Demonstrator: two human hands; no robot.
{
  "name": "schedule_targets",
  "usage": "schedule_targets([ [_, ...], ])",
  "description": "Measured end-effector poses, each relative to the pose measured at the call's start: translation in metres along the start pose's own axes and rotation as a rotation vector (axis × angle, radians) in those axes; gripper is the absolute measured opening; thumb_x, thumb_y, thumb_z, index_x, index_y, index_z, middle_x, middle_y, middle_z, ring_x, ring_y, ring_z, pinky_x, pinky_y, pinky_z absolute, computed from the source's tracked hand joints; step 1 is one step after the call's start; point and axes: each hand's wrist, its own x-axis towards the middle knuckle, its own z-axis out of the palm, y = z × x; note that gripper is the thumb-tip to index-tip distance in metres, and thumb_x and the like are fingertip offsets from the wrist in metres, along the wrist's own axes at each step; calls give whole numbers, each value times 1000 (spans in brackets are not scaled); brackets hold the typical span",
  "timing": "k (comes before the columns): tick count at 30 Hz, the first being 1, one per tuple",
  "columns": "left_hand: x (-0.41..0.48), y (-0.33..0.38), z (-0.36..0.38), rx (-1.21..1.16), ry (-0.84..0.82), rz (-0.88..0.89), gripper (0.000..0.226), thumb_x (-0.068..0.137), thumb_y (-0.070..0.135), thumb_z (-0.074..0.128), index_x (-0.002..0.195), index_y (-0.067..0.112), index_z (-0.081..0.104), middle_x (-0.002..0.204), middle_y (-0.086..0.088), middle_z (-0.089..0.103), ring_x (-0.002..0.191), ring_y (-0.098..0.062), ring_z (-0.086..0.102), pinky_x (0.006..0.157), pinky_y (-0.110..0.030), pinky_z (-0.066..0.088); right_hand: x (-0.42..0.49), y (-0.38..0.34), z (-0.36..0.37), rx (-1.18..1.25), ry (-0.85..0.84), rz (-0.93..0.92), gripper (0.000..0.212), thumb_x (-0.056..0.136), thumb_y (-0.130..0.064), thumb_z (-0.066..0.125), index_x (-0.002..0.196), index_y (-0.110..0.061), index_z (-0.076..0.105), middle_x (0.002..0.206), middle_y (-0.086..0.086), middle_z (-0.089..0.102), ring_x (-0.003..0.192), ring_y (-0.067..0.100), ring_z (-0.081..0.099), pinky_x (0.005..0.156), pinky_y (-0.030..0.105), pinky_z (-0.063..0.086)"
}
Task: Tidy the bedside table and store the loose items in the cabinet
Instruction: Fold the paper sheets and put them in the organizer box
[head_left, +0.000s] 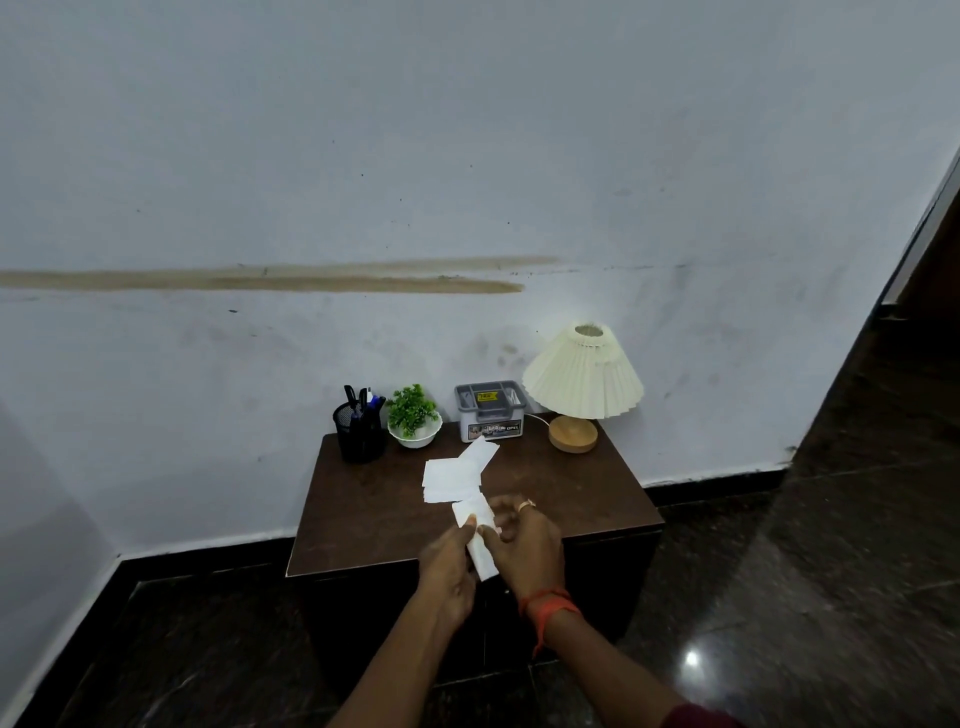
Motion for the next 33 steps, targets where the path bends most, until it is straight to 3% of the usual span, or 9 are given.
schedule_targets([
  [3, 1, 1, -1, -14, 1, -9, 37, 93, 17, 60, 120, -8, 60, 121, -31, 62, 89, -35, 65, 72, -41, 58, -4, 2, 2, 1, 51, 2, 35, 70, -36, 74, 102, -25, 64, 98, -11, 62, 91, 8, 62, 80, 24, 53],
  [8, 7, 5, -1, -80, 21, 17, 39, 91, 15, 62, 122, -8, 58, 119, -34, 61, 86, -37, 65, 59, -40, 59, -13, 7, 6, 100, -33, 242, 51, 59, -51, 80, 101, -25, 67, 86, -10, 72, 78, 4, 67, 65, 11, 47],
  [11, 14, 6, -3, -94, 23, 22, 40, 90, 16, 63, 121, -8, 57, 120, -36, 59, 94, -42, 62, 60, -44, 59, -9, 8, 9, 153, -63, 310, 38, 61, -41, 84, 91, -24, 68, 71, -10, 69, 68, -1, 65, 57, 6, 44],
  [13, 17, 9, -2, -91, 27, 42, 30, 90, 13, 63, 112, -8, 61, 105, -30, 65, 79, -38, 67, 51, -39, 59, -3, 12, 12, 196, -68, 344, 31, 60, -37, 84, 82, -25, 66, 68, -7, 69, 65, 5, 68, 61, 18, 55],
  [16, 29, 16, -1, -79, 41, 83, 4, 89, 5, 63, 90, 2, 65, 79, -15, 71, 52, -19, 70, 43, -30, 56, 11, 15, 14, 302, -71, 404, 24, 65, -27, 84, 78, -23, 65, 72, -1, 69, 60, 15, 68, 62, 35, 61],
  [20, 45, 28, 0, -2, 21, 112, 12, 86, 0, 65, 91, 11, 65, 69, -1, 74, 60, -13, 70, 51, -26, 56, 40, 19, 12, 524, -60, 462, 17, 75, -9, 78, 85, -13, 65, 91, 14, 69, 75, 20, 67, 50, 26, 56],
  [25, 71, 38, -6, 183, 2, 157, 21, 79, 0, 73, 99, 7, 70, 95, -12, 72, 79, -22, 69, 54, -24, 59, 79, 18, 8, 539, -59, 382, 11, 82, -4, 71, 86, -12, 65, 82, 5, 68, 73, 12, 66, 52, 25, 57],
  [29, 96, 53, -4, 444, -28, 199, 26, 73, 1, 79, 98, 1, 71, 82, -10, 75, 61, -13, 70, 49, -23, 56, 114, 18, 10, 374, -47, 163, 17, 77, -9, 76, 90, -19, 71, 88, 4, 72, 87, 21, 71, 71, 39, 60],
  [33, 122, 78, 4, 732, -69, 303, 31, 72, 6, 82, 100, 0, 71, 78, -13, 73, 49, -8, 65, 43, -20, 49, 152, 6, 14, 151, -106, -36, 19, 75, -19, 77, 93, -23, 74, 94, -1, 74, 86, 10, 69, 80, 30, 58],
])
